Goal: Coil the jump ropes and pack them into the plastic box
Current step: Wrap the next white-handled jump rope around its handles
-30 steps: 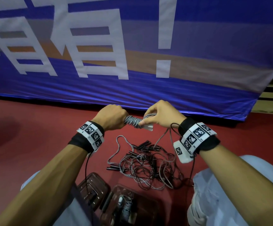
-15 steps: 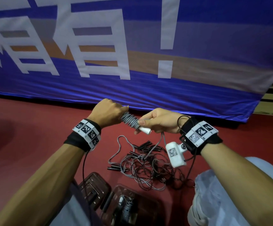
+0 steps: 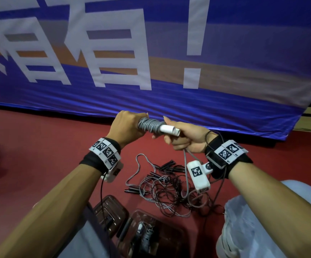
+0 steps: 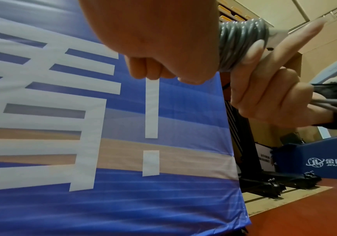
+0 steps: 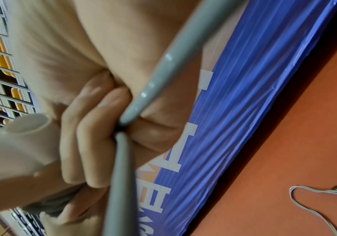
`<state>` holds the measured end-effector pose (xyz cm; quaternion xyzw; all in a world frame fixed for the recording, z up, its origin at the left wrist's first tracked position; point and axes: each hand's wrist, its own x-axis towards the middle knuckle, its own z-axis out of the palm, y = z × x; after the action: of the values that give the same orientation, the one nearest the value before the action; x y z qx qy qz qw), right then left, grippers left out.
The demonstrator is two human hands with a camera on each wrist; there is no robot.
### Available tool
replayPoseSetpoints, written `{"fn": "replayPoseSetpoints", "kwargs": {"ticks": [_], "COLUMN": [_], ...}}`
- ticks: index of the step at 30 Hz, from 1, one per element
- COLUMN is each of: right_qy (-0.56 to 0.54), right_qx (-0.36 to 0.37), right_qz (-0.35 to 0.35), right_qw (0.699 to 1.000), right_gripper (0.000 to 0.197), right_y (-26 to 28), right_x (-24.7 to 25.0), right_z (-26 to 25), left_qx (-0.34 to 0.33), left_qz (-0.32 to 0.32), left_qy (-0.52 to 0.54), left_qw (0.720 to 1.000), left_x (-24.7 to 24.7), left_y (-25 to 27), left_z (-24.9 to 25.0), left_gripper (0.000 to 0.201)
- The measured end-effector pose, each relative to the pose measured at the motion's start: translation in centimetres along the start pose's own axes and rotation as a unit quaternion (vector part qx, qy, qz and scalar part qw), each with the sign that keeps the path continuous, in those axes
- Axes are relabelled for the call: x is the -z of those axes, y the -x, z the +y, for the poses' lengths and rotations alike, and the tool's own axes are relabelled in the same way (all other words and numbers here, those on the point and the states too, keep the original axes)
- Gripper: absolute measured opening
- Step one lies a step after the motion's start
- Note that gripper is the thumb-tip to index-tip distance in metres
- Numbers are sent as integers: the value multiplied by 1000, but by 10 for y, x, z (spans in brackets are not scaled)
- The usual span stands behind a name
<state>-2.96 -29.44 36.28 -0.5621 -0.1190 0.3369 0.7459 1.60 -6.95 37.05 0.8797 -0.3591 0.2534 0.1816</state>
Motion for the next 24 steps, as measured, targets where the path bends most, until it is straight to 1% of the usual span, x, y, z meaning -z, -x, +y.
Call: {"fn": "replayPoseSetpoints", "kwargs": {"ticks": [4,7,8,9,13,16,19,21,22,24], "right_qy": [-46,-81,-90,-95,-84,-93,-80,-26,20,141], "right_qx": [5,35,42,47,50,48,25,0,-7,-3], "right_qz": [2,25,40,54,128,193,253,290,310,350], "right_qw": [999,996,994,993,987,976,964,957,951,926], "right_gripper": [62,55,55,56,60,57,41,28,26,30], "right_y": [-3,-6,-7,-9,-16,-22,-25,-24,-22,-19], "right_x": [-2,-5,-5,-6,-10,-14,-19,-25,-26,-22], "right_z": [3,6,7,7,8,7,5,5,5,6], "left_qx": [80,175,201,224,294,313,328,330,326,314], "left_qz": [-14,-18,-23,-32,-66,-74,-94,-124,-145,-207], "left_qy": [10,45,51,54,46,36,-14,-47,-67,-93], "left_qw": [997,983,978,972,953,946,940,935,932,922], "left_x": [-7,-12,-13,-15,-19,-24,-34,-43,-47,-55], "left_y": [0,0,-1,-2,-2,-3,-6,-5,-4,-1], "left_z": [3,11,13,15,22,28,28,24,23,23], "left_gripper": [7,34,39,39,27,19,17,15,16,22]}}
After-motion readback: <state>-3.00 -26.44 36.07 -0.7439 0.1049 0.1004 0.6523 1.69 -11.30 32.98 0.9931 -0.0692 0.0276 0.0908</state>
